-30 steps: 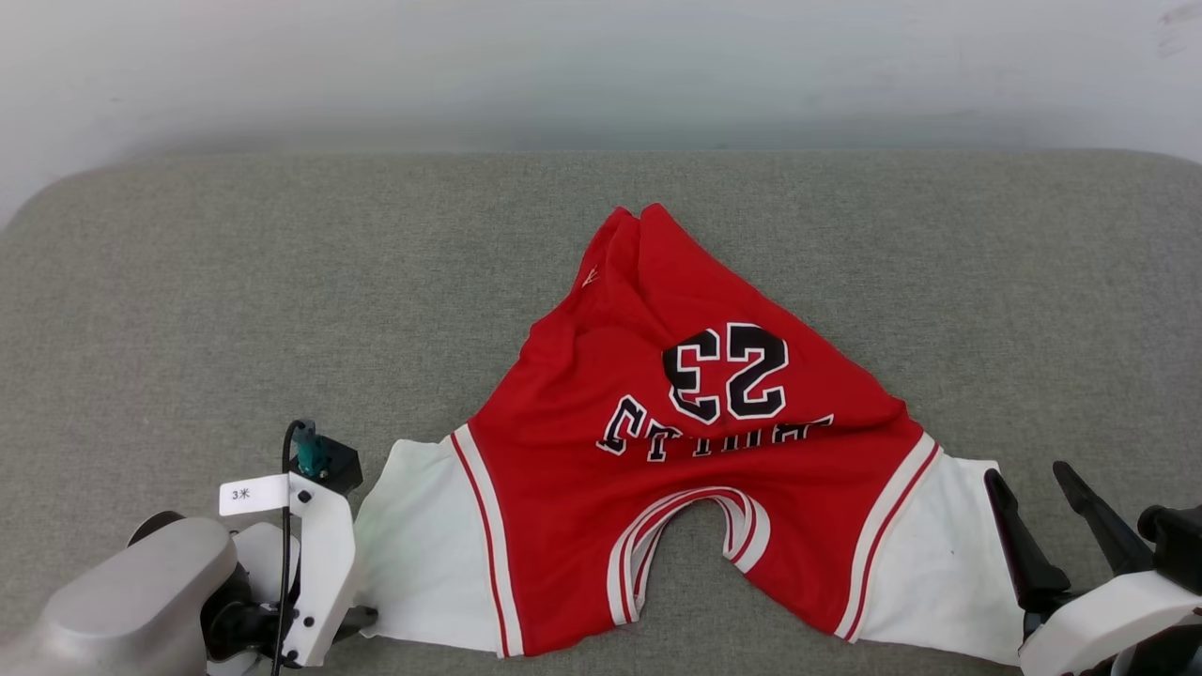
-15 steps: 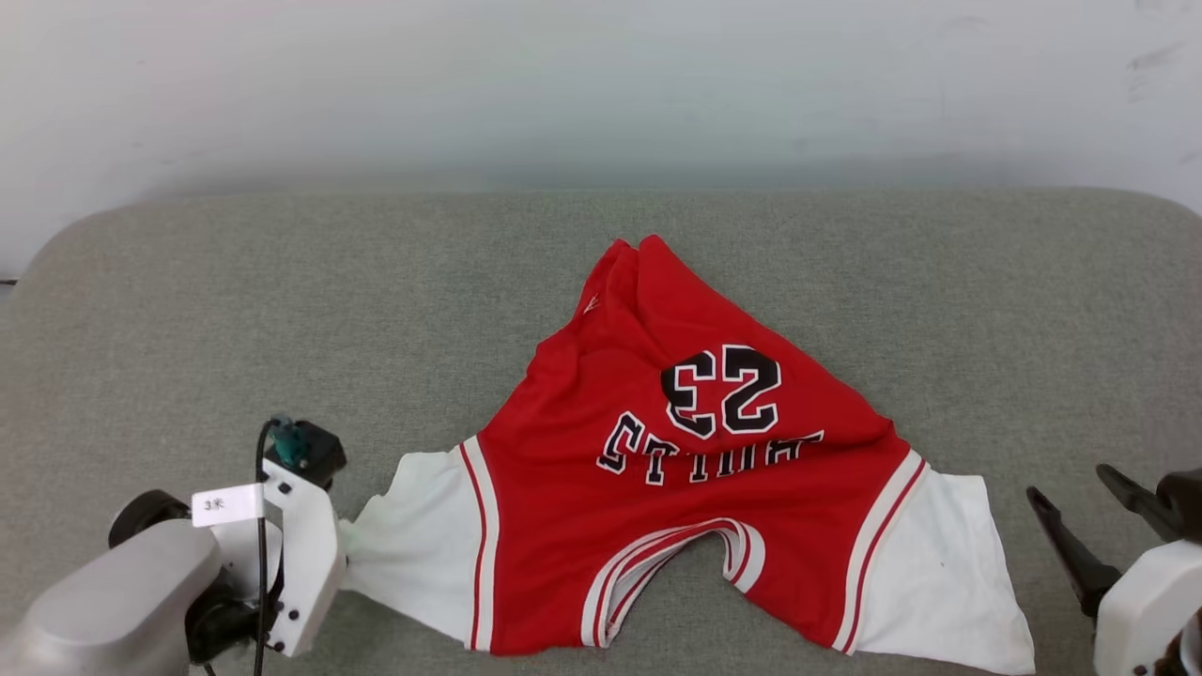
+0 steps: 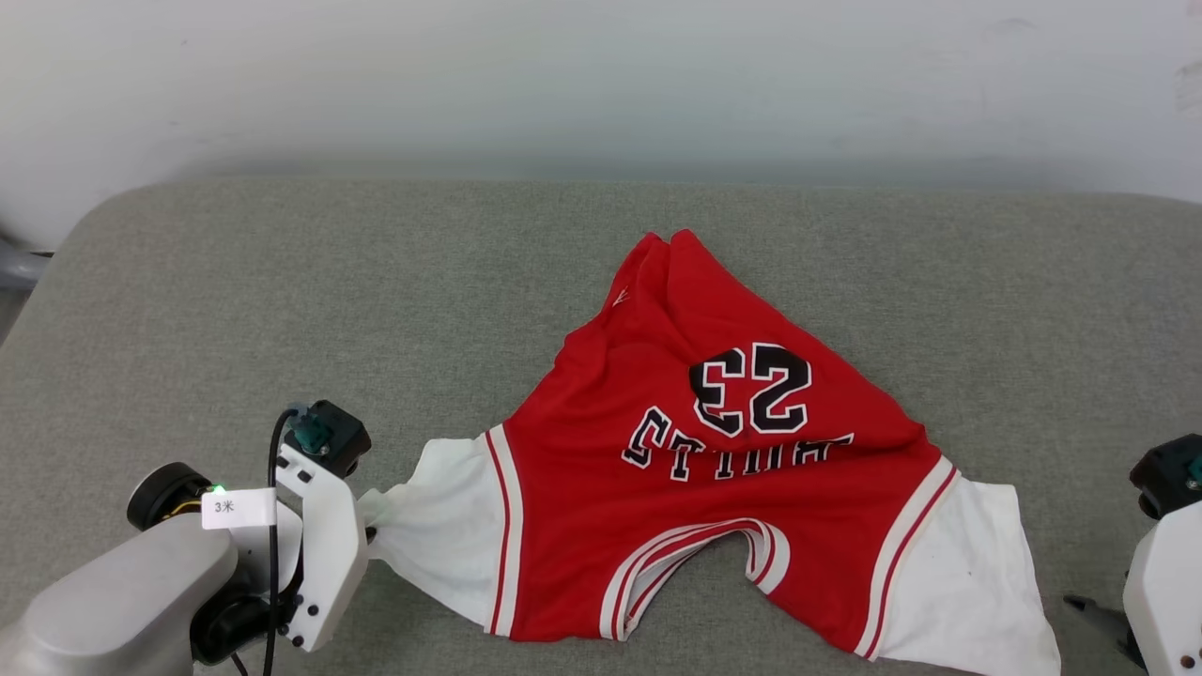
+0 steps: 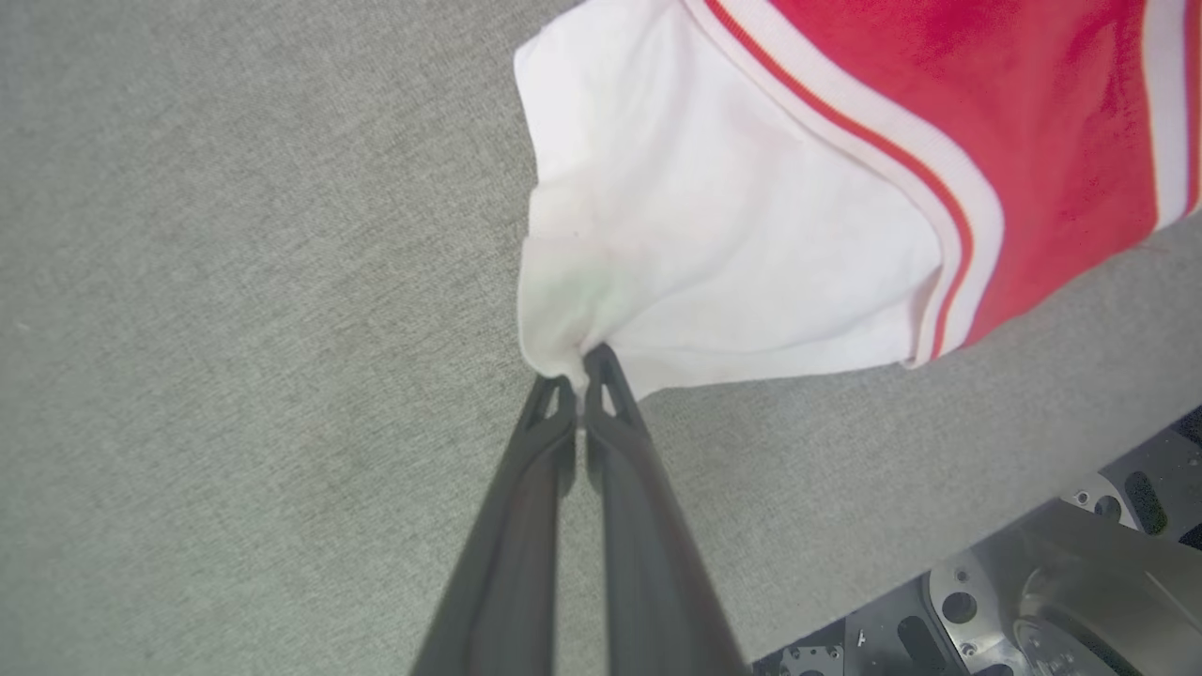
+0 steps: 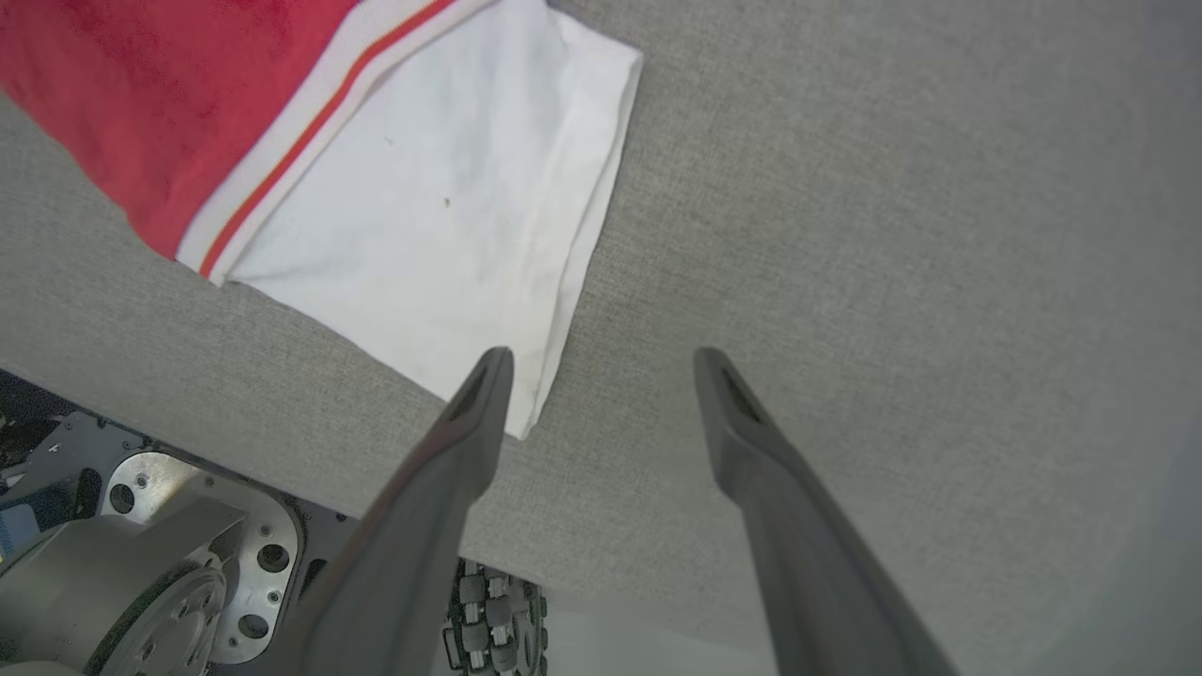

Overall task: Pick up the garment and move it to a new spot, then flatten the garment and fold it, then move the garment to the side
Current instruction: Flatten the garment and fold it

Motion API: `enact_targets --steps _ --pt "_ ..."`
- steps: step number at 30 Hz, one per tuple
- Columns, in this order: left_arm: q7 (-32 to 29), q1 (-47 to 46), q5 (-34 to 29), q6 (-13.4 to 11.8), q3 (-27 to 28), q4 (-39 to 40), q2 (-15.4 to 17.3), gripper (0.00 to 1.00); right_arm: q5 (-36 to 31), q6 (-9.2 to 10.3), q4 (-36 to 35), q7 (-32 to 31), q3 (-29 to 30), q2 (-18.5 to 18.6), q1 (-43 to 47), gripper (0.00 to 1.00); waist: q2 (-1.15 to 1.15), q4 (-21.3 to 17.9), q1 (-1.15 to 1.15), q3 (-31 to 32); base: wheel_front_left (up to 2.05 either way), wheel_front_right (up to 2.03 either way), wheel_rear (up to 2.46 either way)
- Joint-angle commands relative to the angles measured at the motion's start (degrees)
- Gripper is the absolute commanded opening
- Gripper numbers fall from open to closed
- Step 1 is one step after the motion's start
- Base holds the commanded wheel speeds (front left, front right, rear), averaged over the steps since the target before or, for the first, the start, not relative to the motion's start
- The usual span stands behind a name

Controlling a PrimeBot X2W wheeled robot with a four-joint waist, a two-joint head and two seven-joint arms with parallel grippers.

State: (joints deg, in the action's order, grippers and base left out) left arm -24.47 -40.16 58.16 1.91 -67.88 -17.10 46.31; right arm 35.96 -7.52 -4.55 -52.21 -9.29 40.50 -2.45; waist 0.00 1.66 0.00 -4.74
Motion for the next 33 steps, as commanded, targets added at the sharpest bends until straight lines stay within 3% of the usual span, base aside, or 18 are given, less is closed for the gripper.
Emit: enact_targets --steps 1,8,17,23,24,25,33 --pt "0.09 -0.65 -0.51 -0.31 0.02 0.4 0.18 0.0 0.95 0.05 1.04 -0.93 -0.74 0.04 -1.05 1.0 0.0 0.43 0.0 -0.41 0.0 0.0 0.0" --pt "0.09 -1.61 -1.26 -0.83 0.15 1.94 0.29 0.0 2.51 0.06 8.63 -3.69 -6.24 -0.75 -5.31 1.0 0.0 1.55 0.0 -2.18 0.0 0.0 0.0" --pt "0.36 -2.47 -1.78 -0.82 0.22 2.3 0.32 0.0 2.99 0.01 18.72 -0.78 -16.83 -5.0 -7.52 1.0 0.0 2.19 0.0 -4.34 0.0 0.0 0.0" --pt "0.12 -1.94 -1.22 -0.66 0.04 1.7 0.76 0.0 4.65 -0.26 23.1 1.59 -23.33 -5.91 -7.02 1.0 0.0 1.76 0.0 -4.25 0.0 0.0 0.0" --pt "0.13 -1.75 -1.11 -0.61 0.0 1.57 0.86 0.0 4.89 -0.27 23.5 2.23 -23.99 -5.81 -7.35 0.42 0.0 1.63 0.0 -4.09 0.0 0.0 0.0" --pt "0.13 -1.55 -1.0 -0.58 -0.06 1.48 0.92 0.0 5.43 -0.27 23.94 2.98 -24.18 -5.63 -7.82 0.0 0.0 1.49 0.0 -3.88 0.0 0.0 0.0" --pt "1.3 -0.49 -0.49 -0.49 0.07 1.31 1.25 0.0 7.38 0.06 22.34 11.83 -22.18 -1.82 -11.17 0.0 0.0 0.89 0.0 -0.89 0.0 0.0 0.0"
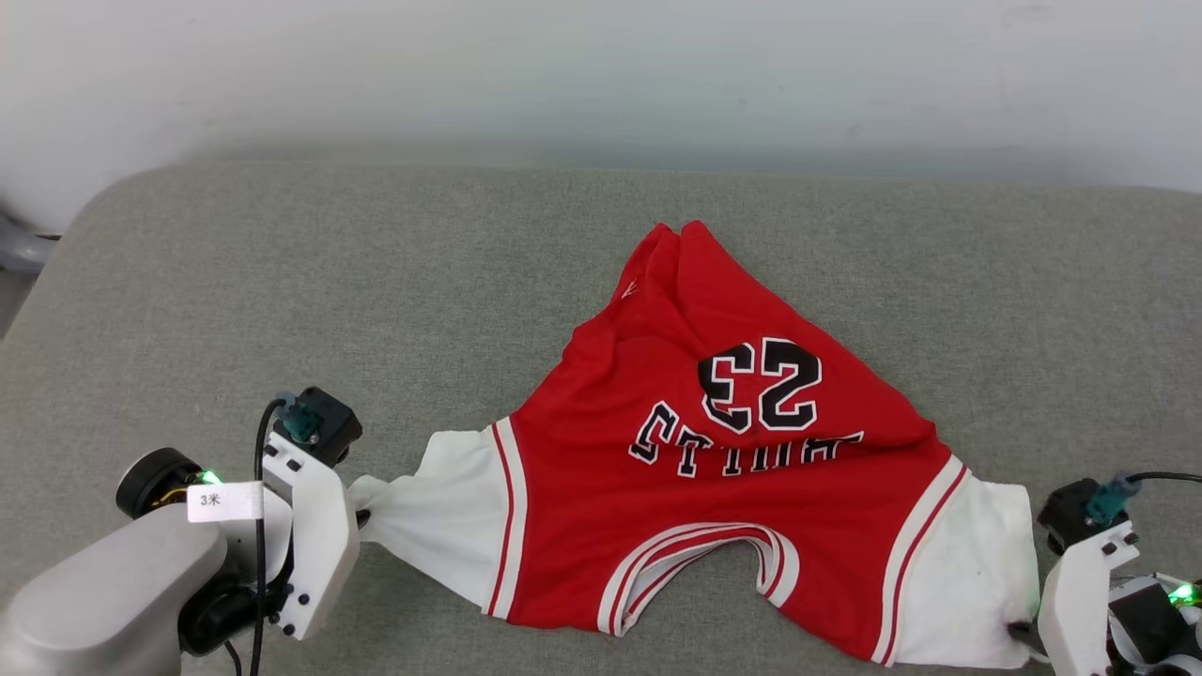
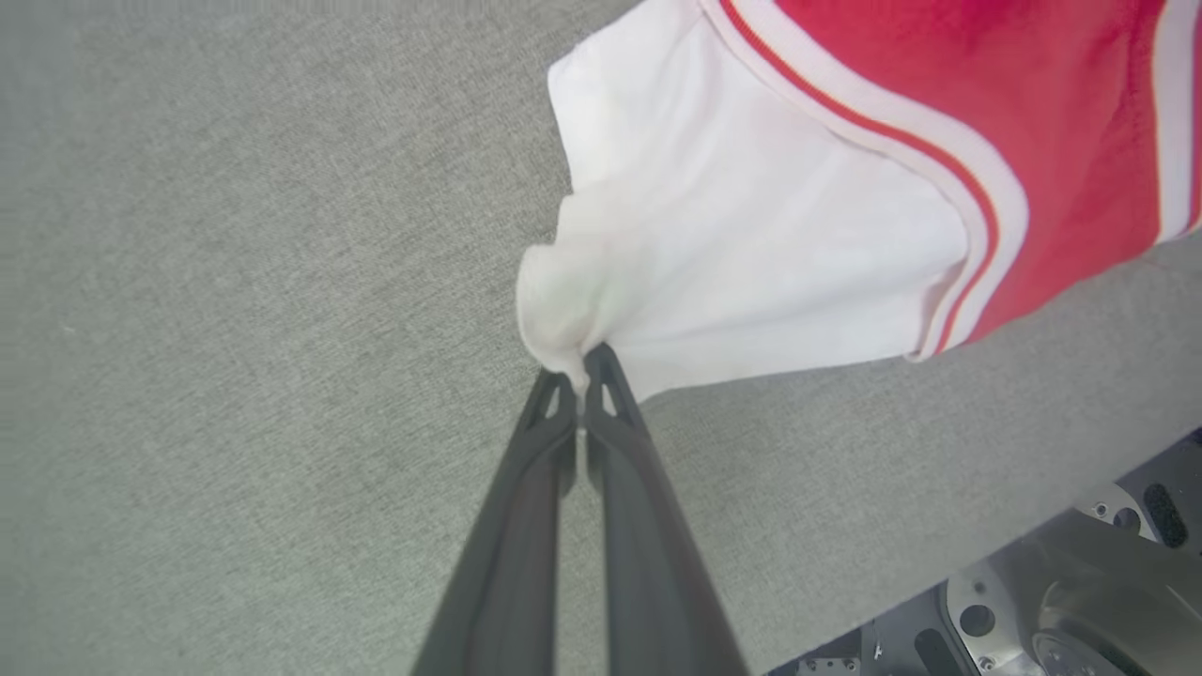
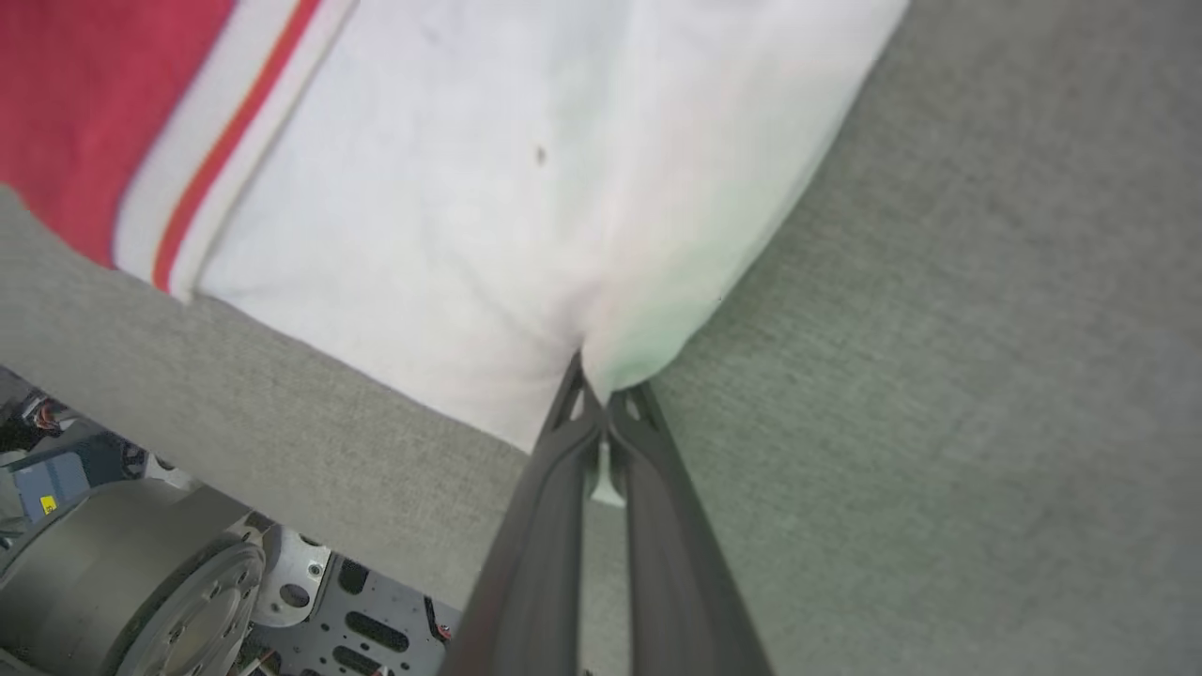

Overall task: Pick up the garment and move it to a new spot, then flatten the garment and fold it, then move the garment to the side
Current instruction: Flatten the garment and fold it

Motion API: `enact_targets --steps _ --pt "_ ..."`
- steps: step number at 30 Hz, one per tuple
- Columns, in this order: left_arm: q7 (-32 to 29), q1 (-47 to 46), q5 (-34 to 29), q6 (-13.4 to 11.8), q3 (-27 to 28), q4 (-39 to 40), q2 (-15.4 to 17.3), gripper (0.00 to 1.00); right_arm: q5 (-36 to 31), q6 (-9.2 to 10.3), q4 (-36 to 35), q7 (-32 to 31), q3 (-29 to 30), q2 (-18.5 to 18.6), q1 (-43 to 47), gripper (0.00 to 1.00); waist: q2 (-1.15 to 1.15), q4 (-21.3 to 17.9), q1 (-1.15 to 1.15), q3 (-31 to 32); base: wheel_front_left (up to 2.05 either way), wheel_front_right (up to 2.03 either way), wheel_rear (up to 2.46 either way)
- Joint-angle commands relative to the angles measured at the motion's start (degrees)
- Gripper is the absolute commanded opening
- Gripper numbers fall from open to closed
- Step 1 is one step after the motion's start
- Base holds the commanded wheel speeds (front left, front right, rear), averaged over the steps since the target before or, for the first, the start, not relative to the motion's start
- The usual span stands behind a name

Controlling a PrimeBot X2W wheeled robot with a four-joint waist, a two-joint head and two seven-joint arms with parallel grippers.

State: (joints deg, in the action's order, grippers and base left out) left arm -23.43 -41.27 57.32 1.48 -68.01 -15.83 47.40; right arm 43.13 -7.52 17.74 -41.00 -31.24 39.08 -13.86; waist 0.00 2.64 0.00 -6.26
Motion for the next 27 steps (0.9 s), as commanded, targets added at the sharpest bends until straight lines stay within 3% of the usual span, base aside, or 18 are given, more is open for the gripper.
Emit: enact_targets --steps 1,9,10,11,16,27 --pt "0.68 0.65 0.19 -0.15 0.39 0.39 0.23 0.0 0.51 0.07 -0.68 1.66 0.37 0.25 0.22 0.0 0.0 -0.1 0.0 1.13 0.0 0.0 0.0" --pt "5.26 -0.63 0.86 -1.24 3.67 6.19 3.06 0.0 2.69 0.06 -10.23 6.78 6.28 4.37 2.2 0.0 0.0 -0.62 0.0 4.97 0.0 0.0 0.0" --pt "7.08 -1.54 0.98 -2.42 5.6 10.01 4.67 0.0 3.28 0.06 -14.01 7.52 9.78 4.55 2.7 0.0 0.0 -0.85 0.0 6.09 0.0 0.0 0.0" --pt "8.55 -2.49 2.22 -3.13 7.99 14.31 5.9 0.0 3.38 0.06 -18.04 7.92 13.64 4.11 2.62 0.0 0.0 -0.93 0.0 6.8 0.0 0.0 0.0" --pt "10.54 -5.55 2.84 -4.42 11.86 21.18 7.53 0.0 2.33 0.06 -24.93 8.7 19.71 2.24 0.22 0.0 0.0 -1.0 0.0 6.95 0.0 0.0 0.0" --pt "17.86 -13.87 0.23 -5.04 18.63 24.39 4.19 0.0 -1.39 0.05 -32.17 12.63 28.46 -5.91 -11.16 0.0 0.0 -0.84 0.0 3.76 0.0 0.0 0.0"
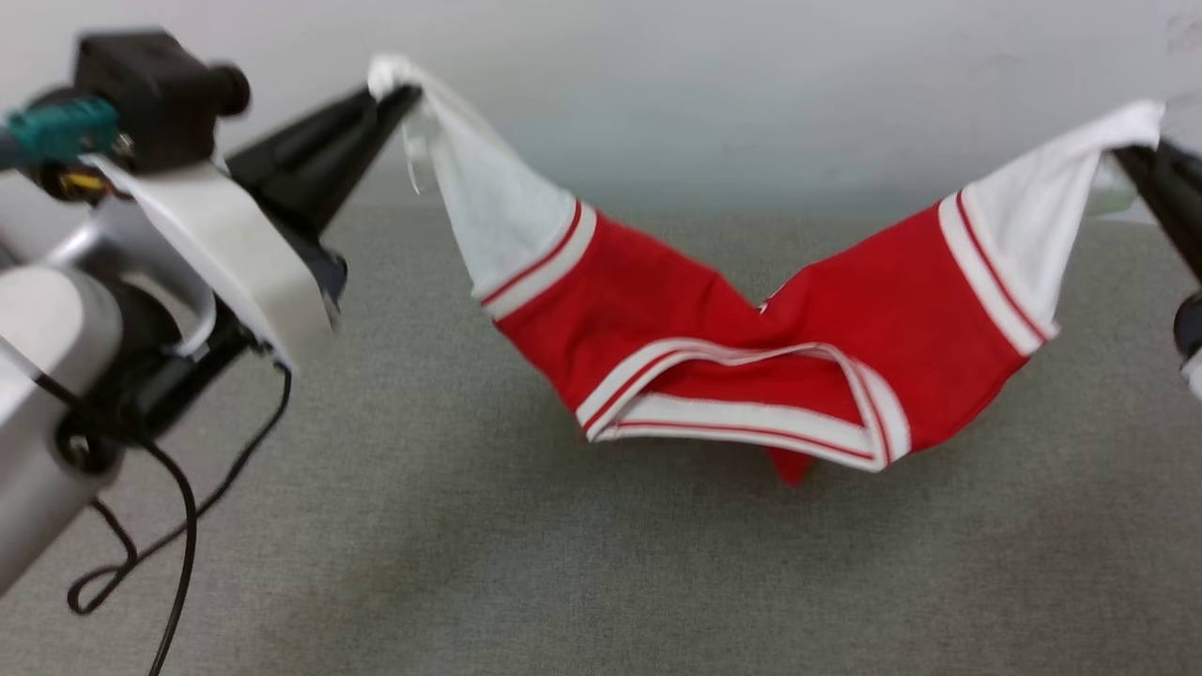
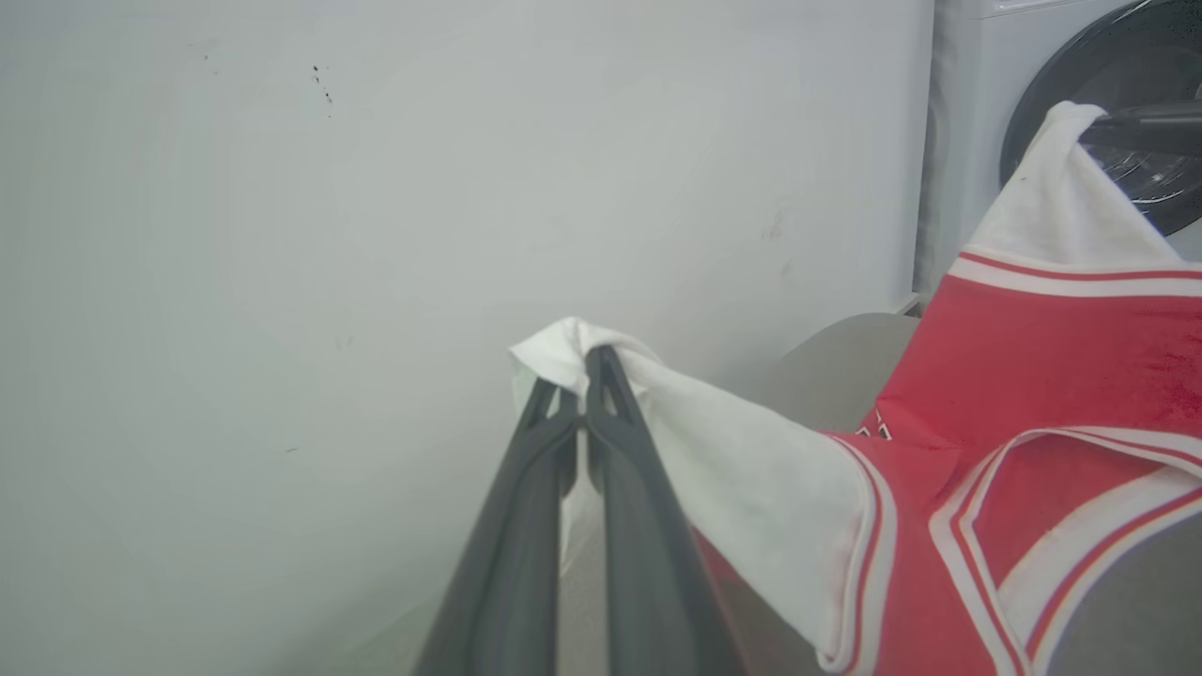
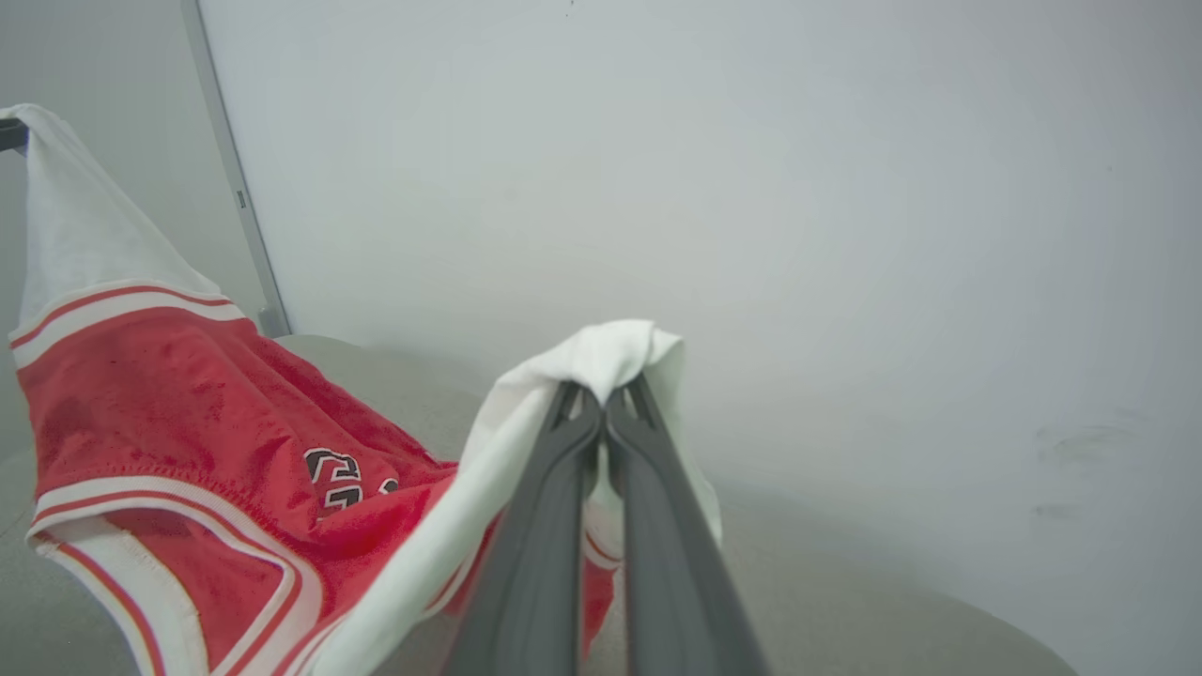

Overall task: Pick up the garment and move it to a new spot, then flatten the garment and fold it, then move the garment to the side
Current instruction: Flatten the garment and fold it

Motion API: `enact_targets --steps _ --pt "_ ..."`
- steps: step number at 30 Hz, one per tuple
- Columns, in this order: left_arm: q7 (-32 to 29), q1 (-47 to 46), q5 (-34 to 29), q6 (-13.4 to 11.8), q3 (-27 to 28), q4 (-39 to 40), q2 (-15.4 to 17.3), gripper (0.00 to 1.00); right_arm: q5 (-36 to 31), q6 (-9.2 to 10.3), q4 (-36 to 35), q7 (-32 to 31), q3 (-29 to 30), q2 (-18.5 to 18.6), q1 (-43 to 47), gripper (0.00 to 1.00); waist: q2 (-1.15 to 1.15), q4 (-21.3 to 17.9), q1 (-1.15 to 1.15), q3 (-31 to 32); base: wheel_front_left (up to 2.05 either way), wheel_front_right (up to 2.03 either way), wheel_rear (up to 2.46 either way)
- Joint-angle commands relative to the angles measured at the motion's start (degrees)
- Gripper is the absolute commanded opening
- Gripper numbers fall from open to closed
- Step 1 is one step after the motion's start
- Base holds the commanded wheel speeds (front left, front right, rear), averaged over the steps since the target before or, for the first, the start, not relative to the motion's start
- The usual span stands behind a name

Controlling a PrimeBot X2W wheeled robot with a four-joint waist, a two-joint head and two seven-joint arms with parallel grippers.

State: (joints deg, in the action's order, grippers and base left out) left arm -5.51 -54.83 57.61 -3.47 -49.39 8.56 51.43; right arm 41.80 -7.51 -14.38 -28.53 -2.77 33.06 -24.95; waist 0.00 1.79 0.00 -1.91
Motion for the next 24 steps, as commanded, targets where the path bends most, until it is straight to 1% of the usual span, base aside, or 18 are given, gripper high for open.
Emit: enact_targets --steps 1,6,10,12,14,16,21,24 --pt "0.57 -1.41 -0.29 -0.19 0.73 -0.3 -0.41 0.0 -0.37 0.04 -0.2 0.06 0.21 -0.63 -1.54 0.0 0.0 0.02 0.0 -1.43 0.0 0.0 0.0" --pt "3.15 -7.93 -1.96 -0.13 3.69 -2.32 -3.67 0.0 -2.71 0.04 0.96 0.41 0.89 -3.91 -11.16 0.0 0.0 0.03 0.0 -7.1 0.0 0.0 0.0" --pt "3.99 -14.61 -4.36 -0.07 5.39 -5.61 -6.19 0.0 -5.35 0.05 3.05 2.3 1.22 -6.13 -21.71 0.0 0.0 0.08 0.0 -13.46 0.0 0.0 0.0" --pt "4.68 -18.21 -5.2 0.2 6.27 -7.62 -8.11 0.0 -7.29 0.04 5.24 3.45 0.73 -7.06 -26.76 0.0 0.0 0.17 0.0 -16.72 0.0 0.0 0.0" --pt "5.41 -22.42 -7.41 0.46 6.7 -10.03 -9.33 0.0 -9.01 0.06 7.98 4.43 0.25 -7.83 -32.28 0.0 0.0 0.22 0.0 -19.7 0.0 0.0 0.0" --pt "6.61 -26.52 -8.53 0.89 7.38 -12.64 -11.4 0.0 -10.92 0.04 10.73 5.8 -0.34 -8.66 -37.8 0.0 0.0 0.14 0.0 -22.44 0.0 0.0 0.0" --pt "8.21 -36.97 -11.15 2.97 8.37 -20.77 -15.57 0.0 -15.35 0.05 19.06 9.35 -2.15 -9.79 -50.4 0.0 0.0 -0.31 0.0 -27.77 0.0 0.0 0.0" --pt "9.57 -43.2 -12.56 4.48 8.91 -26.48 -17.4 0.0 -17.46 0.05 24.59 11.64 -3.26 -10.47 -57.93 0.0 0.0 -0.55 0.0 -29.99 0.0 0.0 0.0"
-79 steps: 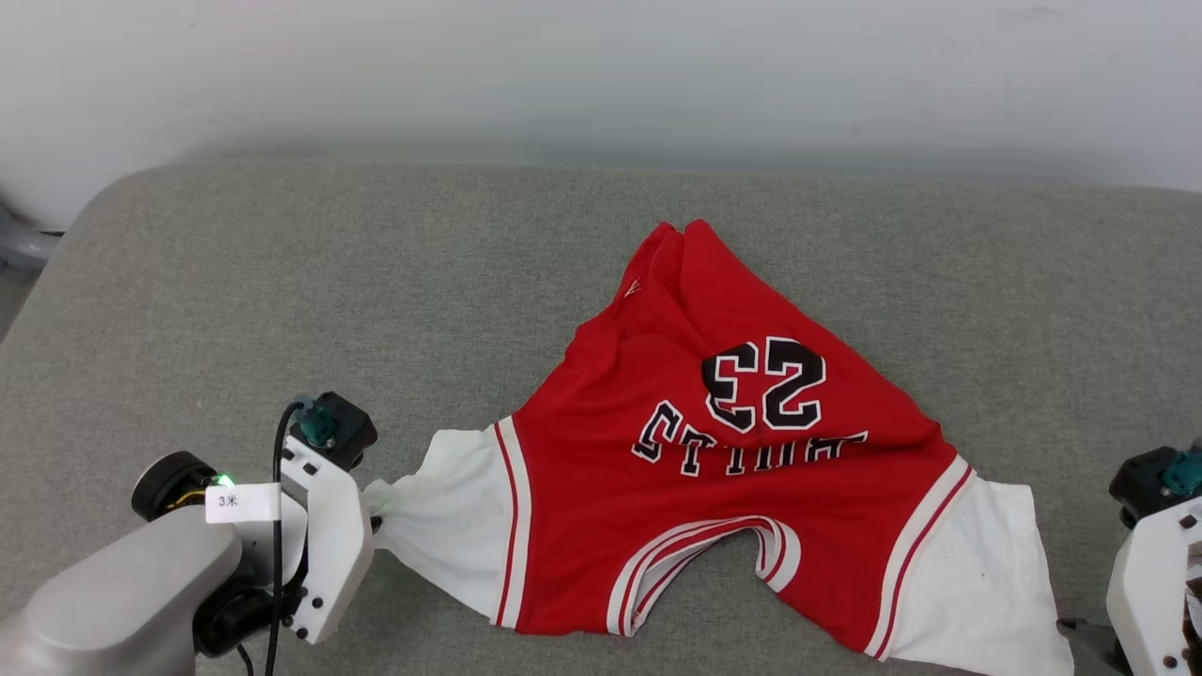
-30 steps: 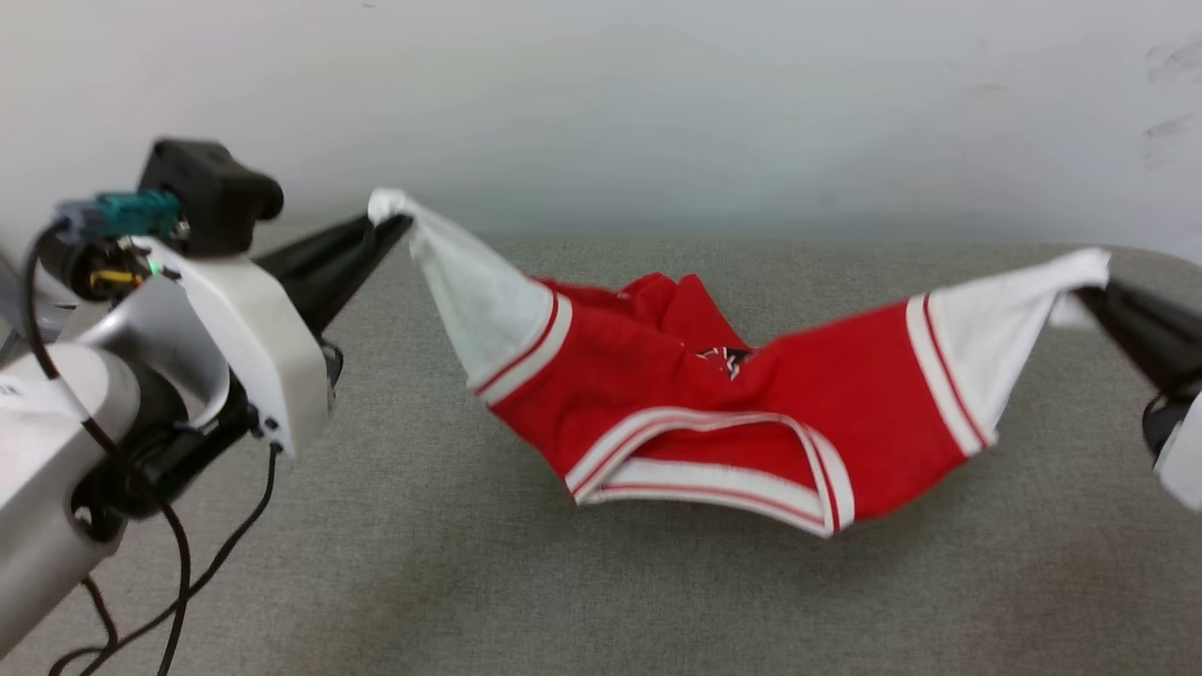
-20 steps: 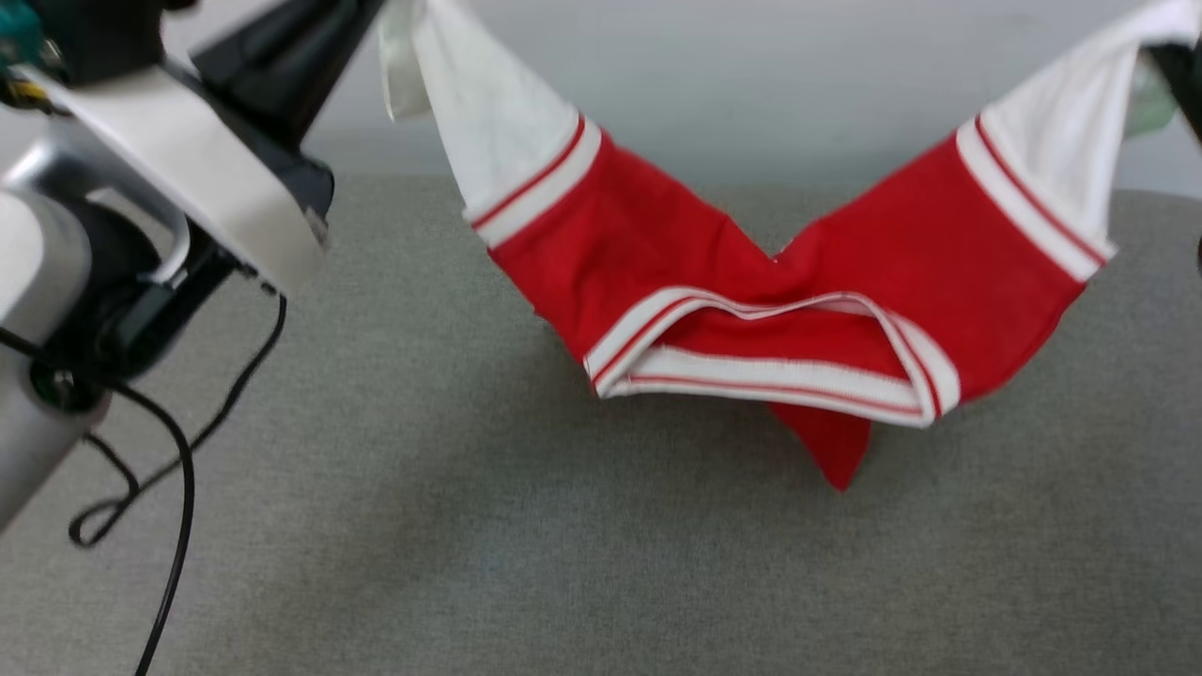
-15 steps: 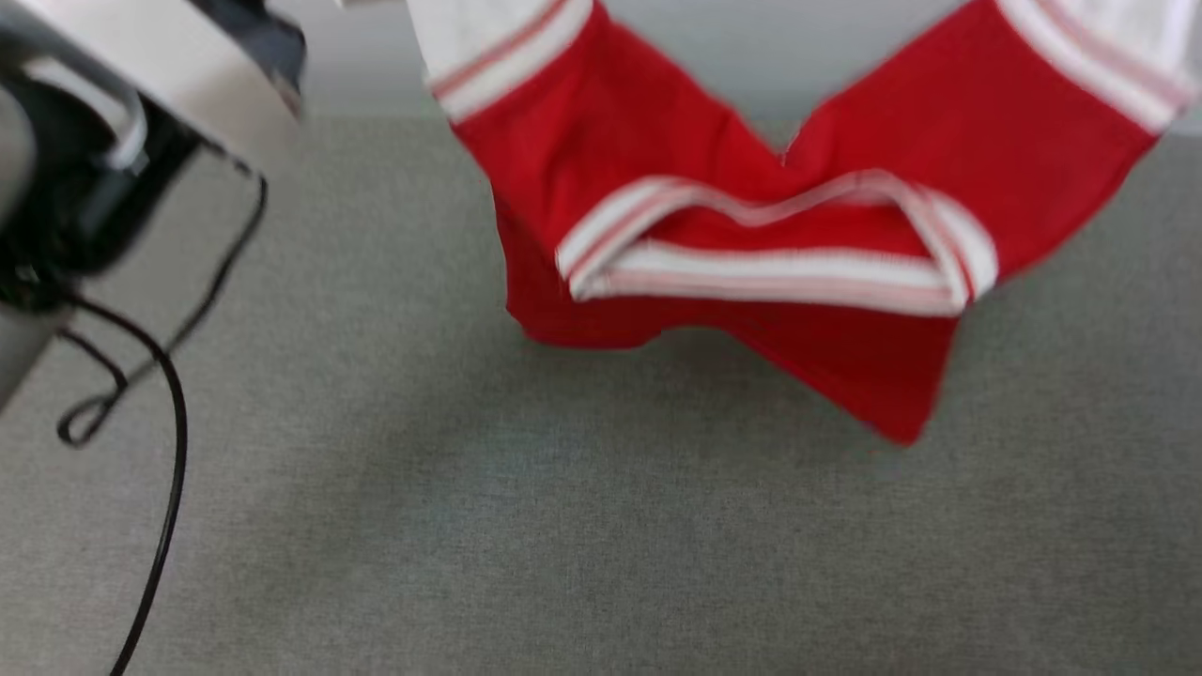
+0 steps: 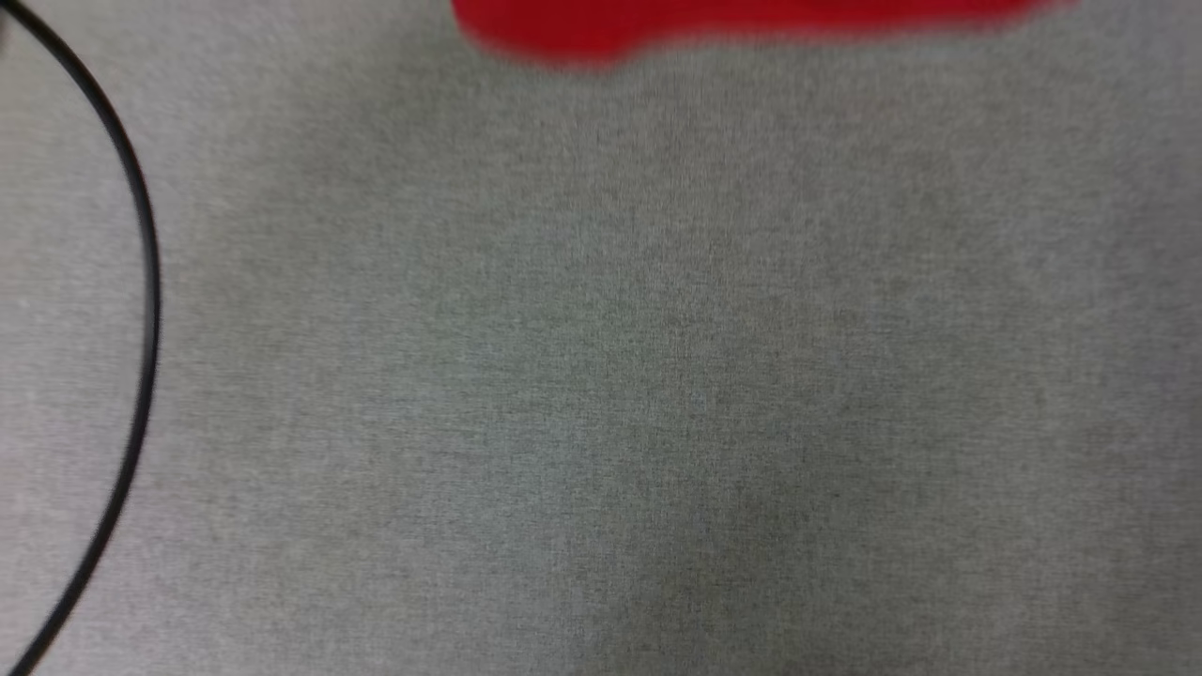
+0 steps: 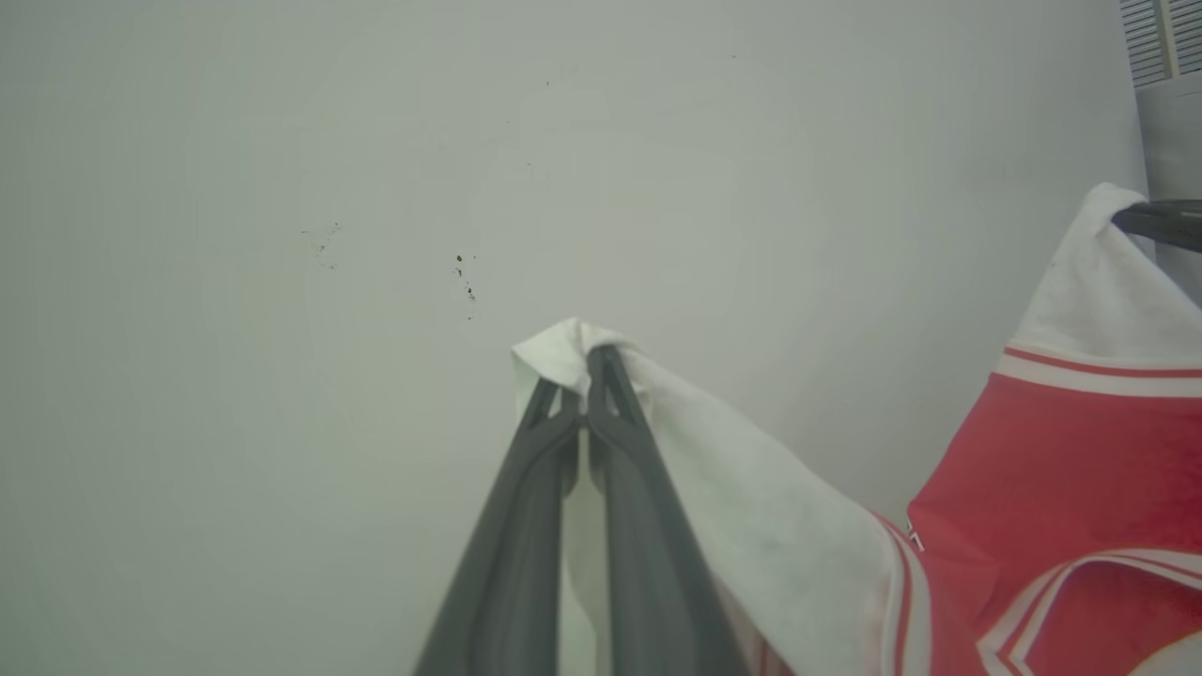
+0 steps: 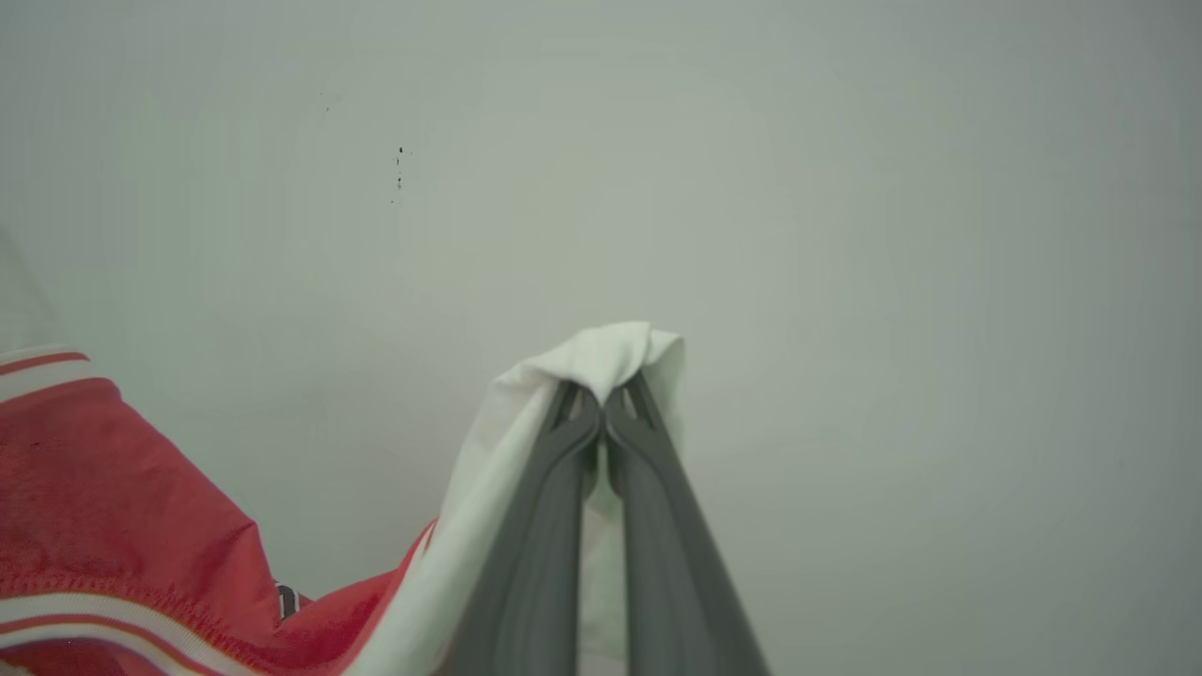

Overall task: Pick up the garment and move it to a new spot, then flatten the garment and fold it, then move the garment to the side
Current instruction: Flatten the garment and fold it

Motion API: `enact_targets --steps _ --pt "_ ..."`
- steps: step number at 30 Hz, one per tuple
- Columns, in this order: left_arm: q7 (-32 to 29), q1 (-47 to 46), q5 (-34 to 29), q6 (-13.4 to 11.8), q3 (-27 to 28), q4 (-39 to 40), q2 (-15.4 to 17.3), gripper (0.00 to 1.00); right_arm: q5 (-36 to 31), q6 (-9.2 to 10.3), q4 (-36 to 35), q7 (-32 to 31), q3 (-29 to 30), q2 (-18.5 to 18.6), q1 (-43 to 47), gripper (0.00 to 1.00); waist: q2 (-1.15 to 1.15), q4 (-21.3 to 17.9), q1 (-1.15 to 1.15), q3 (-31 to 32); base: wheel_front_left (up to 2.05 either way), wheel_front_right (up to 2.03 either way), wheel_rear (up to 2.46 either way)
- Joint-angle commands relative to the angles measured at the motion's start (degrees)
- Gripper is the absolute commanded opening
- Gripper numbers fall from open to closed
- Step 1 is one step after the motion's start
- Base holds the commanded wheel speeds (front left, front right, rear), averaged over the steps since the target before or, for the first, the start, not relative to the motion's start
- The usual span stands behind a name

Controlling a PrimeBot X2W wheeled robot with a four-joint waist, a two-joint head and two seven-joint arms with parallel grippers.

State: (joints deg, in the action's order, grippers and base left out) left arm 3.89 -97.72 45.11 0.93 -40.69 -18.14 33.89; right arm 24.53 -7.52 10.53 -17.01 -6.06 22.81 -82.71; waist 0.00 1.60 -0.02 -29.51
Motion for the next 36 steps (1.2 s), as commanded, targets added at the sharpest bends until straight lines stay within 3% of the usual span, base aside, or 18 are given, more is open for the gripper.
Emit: enact_targets --steps 1,8,18,27,36 --pt "0.56 -1.87 -0.44 0.55 0.16 -1.55 -0.47 0.0 -0.84 0.06 1.37 1.24 -0.17 -0.36 -2.35 0.0 0.0 -0.43 0.02 -2.94 0.0 0.0 0.0" --pt "5.35 -10.7 -2.58 2.35 1.1 -11.6 -3.7 0.0 -3.75 0.06 13.68 8.56 -2.04 -1.19 -15.61 0.0 0.0 -0.09 0.02 -4.76 0.0 0.0 0.0" --pt "9.5 -10.52 -3.4 4.11 0.38 -20.33 -5.22 0.0 -3.78 0.06 26.53 17.65 -7.59 -2.37 -20.44 0.0 0.0 0.44 0.02 -7.16 0.0 0.0 0.0" --pt "11.32 -2.34 -3.2 4.74 1.79 -23.06 -5.61 0.0 0.23 0.06 33.89 25.41 -12.13 -3.44 -13.74 0.0 0.0 -0.11 0.02 -6.73 0.0 0.0 0.0" --pt "11.4 18.97 -5.98 1.74 12.19 -11.29 -4.09 0.0 3.91 0.06 32.69 31.28 -16.89 -3.34 3.67 0.0 0.0 -0.86 0.02 -0.2 0.0 0.0 0.0"
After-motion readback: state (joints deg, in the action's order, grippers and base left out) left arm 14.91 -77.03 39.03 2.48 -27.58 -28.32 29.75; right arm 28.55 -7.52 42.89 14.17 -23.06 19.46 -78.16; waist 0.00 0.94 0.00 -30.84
